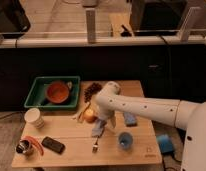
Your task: Place towel in table surface
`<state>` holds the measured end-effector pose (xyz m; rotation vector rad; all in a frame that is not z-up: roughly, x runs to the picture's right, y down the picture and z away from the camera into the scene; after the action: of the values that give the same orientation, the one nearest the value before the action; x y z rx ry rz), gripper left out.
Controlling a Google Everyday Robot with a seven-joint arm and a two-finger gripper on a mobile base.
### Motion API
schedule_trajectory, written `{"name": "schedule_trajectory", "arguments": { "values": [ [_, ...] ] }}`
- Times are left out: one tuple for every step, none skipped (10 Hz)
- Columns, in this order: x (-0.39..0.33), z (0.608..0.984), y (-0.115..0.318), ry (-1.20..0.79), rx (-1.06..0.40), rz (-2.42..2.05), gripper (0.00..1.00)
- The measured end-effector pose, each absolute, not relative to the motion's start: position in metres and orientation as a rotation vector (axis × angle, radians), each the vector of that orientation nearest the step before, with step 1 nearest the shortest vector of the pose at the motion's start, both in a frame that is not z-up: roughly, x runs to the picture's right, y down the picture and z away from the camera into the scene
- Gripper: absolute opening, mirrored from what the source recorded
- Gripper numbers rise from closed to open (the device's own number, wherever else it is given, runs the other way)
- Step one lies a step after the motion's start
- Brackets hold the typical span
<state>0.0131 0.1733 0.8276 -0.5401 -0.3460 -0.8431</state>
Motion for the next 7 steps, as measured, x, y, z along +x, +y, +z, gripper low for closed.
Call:
{"name": "schedule_trajectory", "arguments": {
  "values": [
    [0.012,0.829,0.175,-0.35,-0.541,-0.843,0.8],
    [0.012,0.829,0.176,-0.352,-0.542,-0.843,0.8],
    [0.01,0.831,0.177,-0.355,-0.539,-0.841,0.8],
    [0.013,0.832,0.177,-0.349,-0.533,-0.83,0.8],
    [0.016,0.833,0.177,-0.343,-0.528,-0.817,0.8],
    [0.02,0.834,0.177,-0.339,-0.524,-0.803,0.8],
    [0.024,0.835,0.177,-0.333,-0.519,-0.791,0.8]
  ]
}}
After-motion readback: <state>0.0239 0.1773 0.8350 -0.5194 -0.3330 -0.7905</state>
